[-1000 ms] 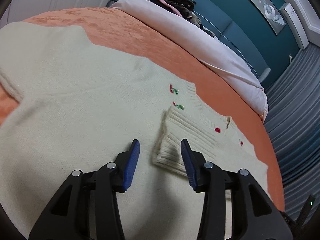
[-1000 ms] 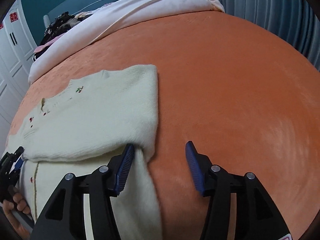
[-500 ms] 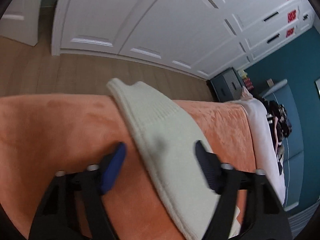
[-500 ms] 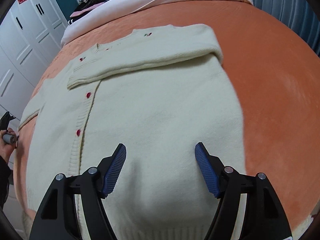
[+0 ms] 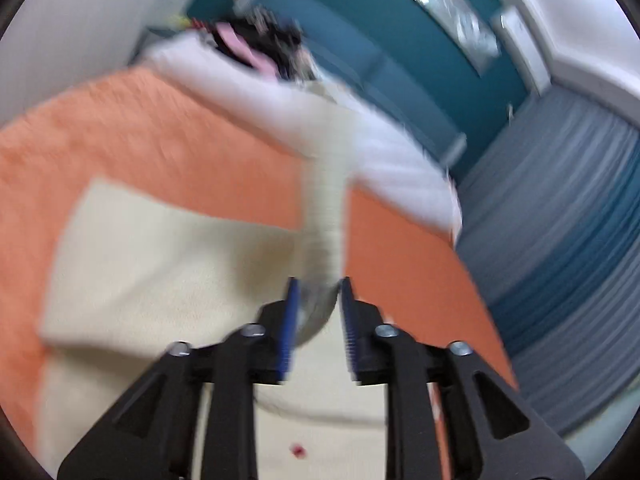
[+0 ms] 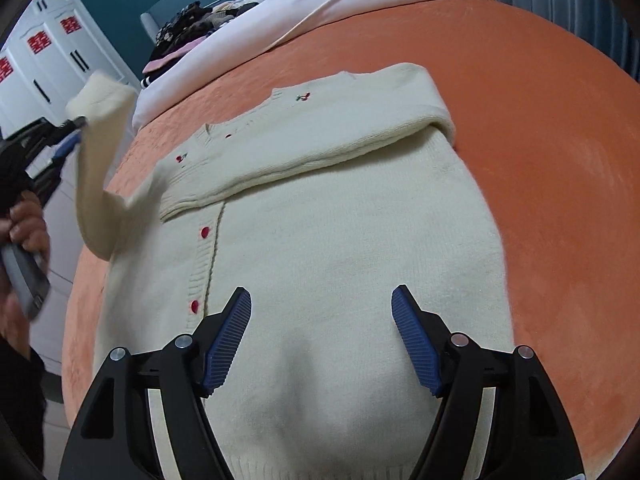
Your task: Fold small clothes
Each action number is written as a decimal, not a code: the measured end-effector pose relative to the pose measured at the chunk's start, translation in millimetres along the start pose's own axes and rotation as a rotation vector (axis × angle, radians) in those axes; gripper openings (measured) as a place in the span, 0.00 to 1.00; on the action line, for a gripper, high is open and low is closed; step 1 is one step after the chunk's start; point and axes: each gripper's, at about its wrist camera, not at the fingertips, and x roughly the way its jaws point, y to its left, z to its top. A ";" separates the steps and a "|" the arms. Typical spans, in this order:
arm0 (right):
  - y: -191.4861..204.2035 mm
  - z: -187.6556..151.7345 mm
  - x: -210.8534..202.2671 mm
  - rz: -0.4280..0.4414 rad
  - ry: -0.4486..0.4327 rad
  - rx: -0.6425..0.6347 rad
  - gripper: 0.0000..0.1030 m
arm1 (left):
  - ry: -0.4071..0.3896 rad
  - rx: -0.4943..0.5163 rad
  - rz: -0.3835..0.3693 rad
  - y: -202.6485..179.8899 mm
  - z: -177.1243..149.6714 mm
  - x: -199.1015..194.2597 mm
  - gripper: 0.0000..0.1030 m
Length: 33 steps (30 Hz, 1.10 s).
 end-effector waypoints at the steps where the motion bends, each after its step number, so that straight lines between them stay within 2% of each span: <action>1: -7.4 1.2 0.6 -0.001 0.003 0.017 0.69 | 0.055 -0.014 0.019 -2.3 -24.7 19.0 0.47; 2: -14.6 2.8 1.1 -0.001 0.010 0.036 0.69 | 0.091 -0.046 0.040 0.5 -45.9 29.8 0.51; 4: -27.7 8.5 -1.1 0.010 0.010 0.062 0.69 | 0.106 -0.149 0.035 16.4 -69.8 35.1 0.53; 6: -30.8 21.0 -3.4 0.014 -0.007 0.034 0.70 | 0.056 -0.260 0.058 39.4 -74.7 22.4 0.68; 9: -19.8 51.5 4.5 0.065 -0.034 -0.013 0.72 | -0.041 -0.401 0.114 78.4 -63.3 -2.9 0.78; 12: 1.2 91.8 30.7 0.118 -0.053 -0.021 0.73 | -0.088 -0.512 0.194 120.4 -46.1 -19.5 0.78; 14: 12.9 115.2 59.5 0.127 -0.041 -0.016 0.73 | -0.092 -0.582 0.219 149.8 -38.2 -23.2 0.77; 16: 13.3 139.4 103.4 0.131 0.012 0.047 0.73 | -0.089 -0.654 0.216 172.0 -31.7 -23.9 0.72; 17: 12.1 147.6 124.3 0.103 0.046 0.089 0.71 | -0.087 -0.684 0.217 179.4 -31.8 -23.8 0.70; 18: 11.7 153.6 143.2 0.083 0.064 0.128 0.60 | -0.087 -0.702 0.223 182.4 -25.5 -21.6 0.64; 19: 15.5 157.2 149.9 0.053 0.041 0.133 0.47 | -0.086 -0.707 0.232 181.9 -23.7 -19.7 0.61; 20: 24.5 161.4 150.5 0.051 0.026 0.105 0.11 | -0.089 -0.699 0.226 180.7 -24.6 -19.8 0.48; 21: 35.9 166.9 148.1 0.131 0.045 0.073 0.10 | -0.102 -0.680 0.193 179.0 -28.9 -22.7 0.19; 22: 43.3 168.4 133.5 0.176 -0.002 0.063 0.10 | -0.105 -0.647 0.174 177.6 -30.5 -24.1 0.11; 25: 48.1 161.8 78.8 0.243 -0.132 0.022 0.09 | -0.126 -0.565 0.194 181.1 -38.4 -33.0 0.12; 27: 25.9 146.9 63.4 0.226 -0.165 0.054 0.09 | -0.094 -0.554 0.207 189.0 -46.4 -25.8 0.15; 28: 10.0 138.0 70.0 0.191 -0.148 0.079 0.09 | -0.070 -0.559 0.210 195.4 -52.9 -19.2 0.15; 29: -5.8 129.3 88.8 0.142 -0.091 0.103 0.09 | -0.068 -0.551 0.207 196.1 -58.8 -16.6 0.14; 30: -20.2 120.8 112.7 0.100 -0.019 0.113 0.07 | -0.099 -0.501 0.214 193.7 -62.0 -16.3 0.13; 31: -29.3 113.3 127.3 0.109 0.013 0.111 0.05 | -0.115 -0.437 0.239 185.0 -63.7 -15.7 0.13; 32: -31.0 112.6 122.6 0.122 -0.019 0.107 0.08 | -0.126 -0.378 0.267 177.8 -65.7 -15.3 0.13; 33: -27.2 117.8 113.0 0.099 -0.020 0.107 0.17 | -0.139 -0.343 0.282 173.4 -68.1 -15.5 0.14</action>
